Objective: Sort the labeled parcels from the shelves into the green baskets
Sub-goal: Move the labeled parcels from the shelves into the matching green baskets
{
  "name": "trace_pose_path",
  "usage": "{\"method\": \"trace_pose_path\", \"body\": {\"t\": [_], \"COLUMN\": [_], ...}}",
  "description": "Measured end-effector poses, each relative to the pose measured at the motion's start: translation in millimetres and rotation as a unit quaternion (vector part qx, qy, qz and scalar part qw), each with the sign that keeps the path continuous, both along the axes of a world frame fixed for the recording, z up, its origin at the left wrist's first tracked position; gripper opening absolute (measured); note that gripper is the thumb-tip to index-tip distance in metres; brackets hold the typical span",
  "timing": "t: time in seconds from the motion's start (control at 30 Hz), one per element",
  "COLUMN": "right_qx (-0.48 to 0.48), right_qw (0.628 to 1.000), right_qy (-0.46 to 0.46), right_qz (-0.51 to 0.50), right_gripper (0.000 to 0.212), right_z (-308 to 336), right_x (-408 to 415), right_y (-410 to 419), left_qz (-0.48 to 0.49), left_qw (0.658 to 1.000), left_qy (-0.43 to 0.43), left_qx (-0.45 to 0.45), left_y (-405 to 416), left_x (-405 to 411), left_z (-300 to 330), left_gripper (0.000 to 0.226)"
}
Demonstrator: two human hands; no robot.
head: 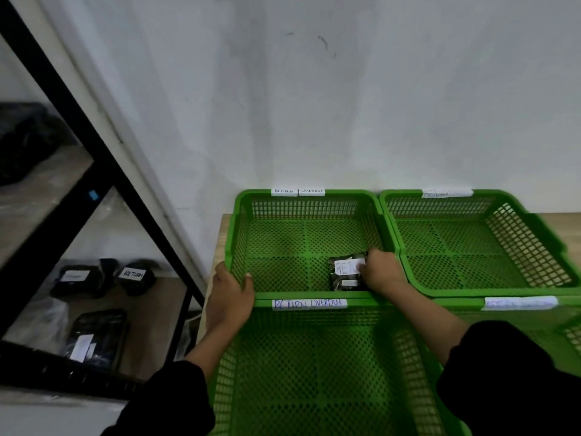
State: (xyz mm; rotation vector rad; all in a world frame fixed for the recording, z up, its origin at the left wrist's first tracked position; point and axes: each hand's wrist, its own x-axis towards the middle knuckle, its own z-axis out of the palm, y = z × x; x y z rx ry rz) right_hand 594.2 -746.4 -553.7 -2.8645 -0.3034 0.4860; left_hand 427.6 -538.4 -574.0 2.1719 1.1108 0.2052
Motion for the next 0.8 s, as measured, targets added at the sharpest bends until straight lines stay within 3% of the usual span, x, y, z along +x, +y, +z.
{"method": "trace_pose_path", "body": {"t": [0.3, 0.53, 0.6, 0.8], "right_qx": [-0.007, 0.057, 0.075, 0.149], "right_qw": [0.997, 0.994, 0.991, 0.963], "right_qy": [-0.076, -0.092, -0.113, -0.219], "right_qz": [0.016, -0.005, 0.000, 0.036], "right_gripper": [0.009, 0.040, 0.047, 0.050], "right_z": [22.9, 83.7, 102.2, 166.7], "right_x": [-16.3, -55.0, -74.2, -130.4], "right_y": [-10.1, -35.6, -40.6, -45.8], "left_qz": [-0.004, -0.037, -0.036, -0.083], "left_qw": [1.000, 0.994, 0.996, 0.984], "left_qy": [-0.004, -0.013, -0.011, -0.155], "left_qx": [-0.005, -0.106, -0.083, -0.041], "left_y": [-1.7, 10.2, 18.9, 25.6], "left_x": [-1.8, -6.7, -8.7, -19.0], "left_z": [4.4, 19.1, 31.2, 126.2], "left_gripper": [0.054, 0.063, 0.066, 0.054]}}
